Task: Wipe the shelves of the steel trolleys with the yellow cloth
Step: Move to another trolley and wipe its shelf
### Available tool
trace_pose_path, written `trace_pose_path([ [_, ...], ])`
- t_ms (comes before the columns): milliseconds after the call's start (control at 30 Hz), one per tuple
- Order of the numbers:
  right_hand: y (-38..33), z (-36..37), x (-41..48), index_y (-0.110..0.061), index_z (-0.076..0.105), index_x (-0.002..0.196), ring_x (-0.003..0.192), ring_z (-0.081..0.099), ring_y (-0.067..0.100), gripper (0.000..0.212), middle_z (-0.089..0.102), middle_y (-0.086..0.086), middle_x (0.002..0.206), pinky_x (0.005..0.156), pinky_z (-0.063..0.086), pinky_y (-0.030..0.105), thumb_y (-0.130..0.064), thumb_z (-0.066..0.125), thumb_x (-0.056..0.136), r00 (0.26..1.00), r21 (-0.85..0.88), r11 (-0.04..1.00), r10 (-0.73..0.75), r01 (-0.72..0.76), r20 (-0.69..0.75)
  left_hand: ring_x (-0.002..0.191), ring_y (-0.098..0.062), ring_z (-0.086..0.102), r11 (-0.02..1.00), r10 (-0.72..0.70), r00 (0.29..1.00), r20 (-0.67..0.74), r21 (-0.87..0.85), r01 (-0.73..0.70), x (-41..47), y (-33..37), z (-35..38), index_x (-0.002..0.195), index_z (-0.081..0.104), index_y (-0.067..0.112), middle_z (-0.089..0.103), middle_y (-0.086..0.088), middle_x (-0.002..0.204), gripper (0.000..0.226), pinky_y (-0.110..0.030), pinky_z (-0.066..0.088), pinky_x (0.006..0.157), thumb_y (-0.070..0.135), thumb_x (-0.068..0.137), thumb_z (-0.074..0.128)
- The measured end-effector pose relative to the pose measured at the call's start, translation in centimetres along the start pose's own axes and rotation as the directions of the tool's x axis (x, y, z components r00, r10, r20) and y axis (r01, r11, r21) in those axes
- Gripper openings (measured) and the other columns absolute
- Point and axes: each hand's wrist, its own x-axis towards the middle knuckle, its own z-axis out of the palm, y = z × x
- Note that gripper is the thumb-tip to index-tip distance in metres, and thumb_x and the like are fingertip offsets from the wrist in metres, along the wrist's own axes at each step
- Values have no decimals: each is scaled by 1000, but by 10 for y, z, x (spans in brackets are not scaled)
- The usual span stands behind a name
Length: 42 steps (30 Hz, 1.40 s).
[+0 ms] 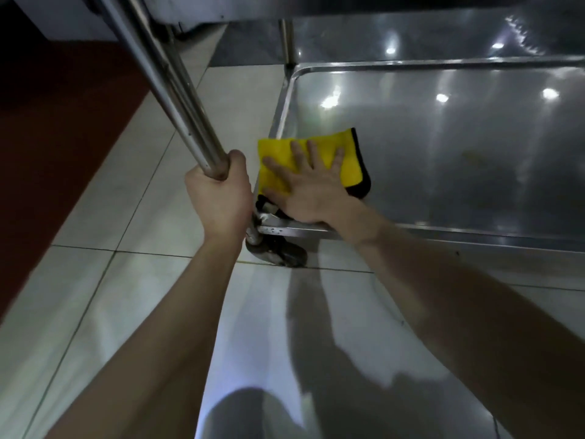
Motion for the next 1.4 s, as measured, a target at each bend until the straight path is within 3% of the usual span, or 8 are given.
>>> trace_pose_path([
  [133, 17, 4, -50, -65, 6, 161, 165, -13, 31, 72, -7, -2, 180, 118, -13, 79, -86, 13, 93, 999, 37, 998, 42, -41, -6, 47, -22, 44, 999, -42, 998, 39, -30, 43, -7, 6, -1, 61, 49, 17, 41, -6, 53, 28, -33, 37, 48, 20, 85, 63],
  [267, 61, 4, -90, -66, 16, 160, 166, -7, 26, 84, 1, -7, 181, 123, -9, 74, -93, 7, 81, 989, 75, 989, 131, -126, -70, 46, -21, 42, 997, -66, 996, 62, -29, 68, -12, 8, -4, 63, 51, 14, 42, 0, 51, 24, -31, 38, 48, 20, 83, 63],
  [467, 174, -12, -120, -69, 0, 158, 166, -10, 25, 92, -7, -12, 180, 122, -10, 74, -106, 4, 73, 911, 77, 909, 412, -410, -4, 49, -23, 47, 998, -59, 996, 73, -8, 60, -13, 4, -10, 62, 53, 16, 45, -1, 51, 23, -33, 46, 51, 24, 81, 64],
  [800, 184, -32, -34, -63, 0, 161, 163, -15, 42, 93, -13, 5, 179, 112, -13, 86, -102, 7, 77, 887, 51, 885, 460, -462, 45, 52, -23, 44, 999, -42, 999, 27, -31, 42, -23, 1, -8, 66, 54, 14, 43, -7, 57, 23, -31, 43, 54, 18, 87, 62],
  [933, 139, -38, 35, -59, 2, 164, 162, -15, 46, 90, -12, 7, 179, 109, -14, 88, -98, 12, 84, 920, 22, 921, 388, -390, 54, 53, -22, 44, 999, 10, 1000, 10, -41, -10, -22, -6, -8, 74, 48, -9, 42, -13, 61, 31, -33, 45, 54, 14, 91, 61],
  [1033, 84, -36, 64, -57, 5, 165, 162, -13, 46, 88, -10, 9, 180, 108, -14, 88, -95, 15, 86, 958, 2, 959, 283, -283, 57, 51, -21, 42, 999, 28, 1000, 5, -40, -28, -21, -4, -6, 75, 44, -13, 40, -13, 61, 33, -31, 42, 52, 11, 93, 59],
  [1267, 15, -13, 1, -58, 6, 165, 165, -10, 35, 73, -4, 1, 181, 116, -12, 82, -84, 20, 97, 994, 23, 994, -106, 106, 27, 49, -23, 47, 1000, -16, 1000, 23, -25, 17, -14, 2, -6, 58, 49, 22, 45, -4, 54, 36, -30, 44, 49, 15, 91, 62],
  [1400, 50, -25, -62, -54, 32, 162, 166, -4, 14, 54, 8, -13, 179, 127, -11, 65, -56, 43, 109, 930, 143, 928, -358, 345, 81, 48, -20, 48, 998, -57, 995, 81, -3, 57, -14, 6, -9, 65, 53, 16, 46, -4, 55, 31, -31, 46, 52, 17, 93, 65],
])
